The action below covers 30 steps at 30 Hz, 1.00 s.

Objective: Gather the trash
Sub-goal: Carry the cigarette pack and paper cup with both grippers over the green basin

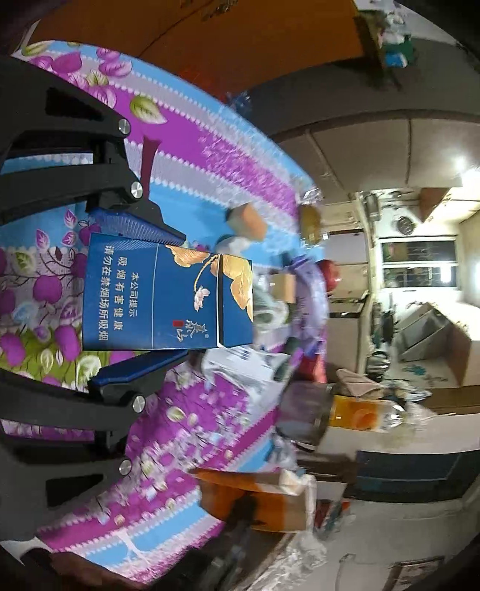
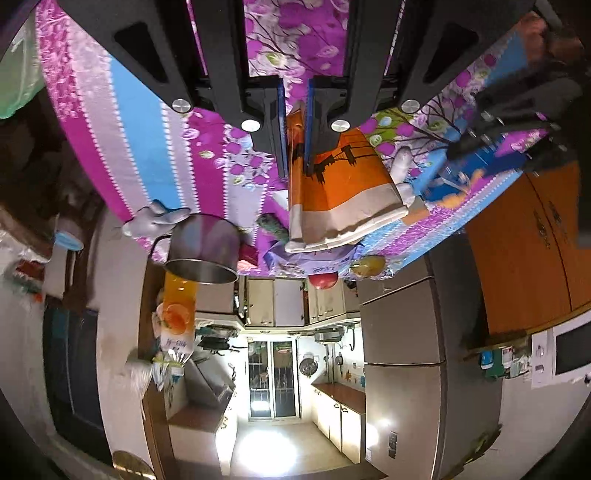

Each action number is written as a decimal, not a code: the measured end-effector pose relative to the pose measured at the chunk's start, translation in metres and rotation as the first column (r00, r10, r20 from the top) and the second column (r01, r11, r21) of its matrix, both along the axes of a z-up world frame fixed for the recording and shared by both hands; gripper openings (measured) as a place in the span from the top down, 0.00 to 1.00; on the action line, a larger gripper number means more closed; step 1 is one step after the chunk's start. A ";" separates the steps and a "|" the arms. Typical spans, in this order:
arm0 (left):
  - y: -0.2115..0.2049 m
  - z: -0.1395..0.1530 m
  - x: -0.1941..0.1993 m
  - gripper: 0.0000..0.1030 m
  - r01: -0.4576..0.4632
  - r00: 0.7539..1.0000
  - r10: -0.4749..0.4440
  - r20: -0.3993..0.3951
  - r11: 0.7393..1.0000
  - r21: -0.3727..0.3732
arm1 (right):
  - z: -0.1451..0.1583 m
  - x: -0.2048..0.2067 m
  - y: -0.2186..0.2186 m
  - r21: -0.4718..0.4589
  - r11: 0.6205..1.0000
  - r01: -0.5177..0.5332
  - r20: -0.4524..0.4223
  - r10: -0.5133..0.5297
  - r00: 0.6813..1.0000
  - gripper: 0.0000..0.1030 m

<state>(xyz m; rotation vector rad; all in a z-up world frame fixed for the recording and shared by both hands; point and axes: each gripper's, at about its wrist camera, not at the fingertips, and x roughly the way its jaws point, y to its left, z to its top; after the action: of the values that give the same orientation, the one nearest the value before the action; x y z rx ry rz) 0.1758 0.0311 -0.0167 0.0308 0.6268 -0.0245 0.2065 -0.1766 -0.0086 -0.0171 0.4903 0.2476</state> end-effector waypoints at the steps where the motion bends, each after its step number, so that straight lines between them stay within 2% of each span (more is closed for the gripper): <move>1: -0.001 0.005 -0.004 0.47 -0.009 1.000 0.009 0.016 1.000 0.003 | 0.001 -0.003 -0.001 -0.003 1.000 0.005 0.006 -0.005 1.000 0.92; 12: -0.018 0.032 -0.024 0.47 -0.017 0.997 0.016 0.076 1.000 0.004 | 0.017 -0.030 -0.018 0.014 1.000 0.026 0.032 -0.026 0.999 0.92; 20: -0.044 0.043 -0.031 0.47 0.030 0.994 -0.030 0.103 1.000 0.004 | 0.030 -0.041 -0.034 0.037 0.999 0.040 0.053 -0.042 0.998 0.92; 30: -0.099 0.048 -0.028 0.47 0.112 0.987 -0.113 0.116 0.994 0.015 | 0.042 -0.061 -0.083 0.063 0.993 0.098 0.059 -0.102 0.993 0.92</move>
<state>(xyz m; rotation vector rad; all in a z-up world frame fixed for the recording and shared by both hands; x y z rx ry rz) 0.1478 -0.0675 0.0316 0.0755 0.5076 -0.1280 0.1460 -0.2593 0.0337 0.0579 0.4202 0.1629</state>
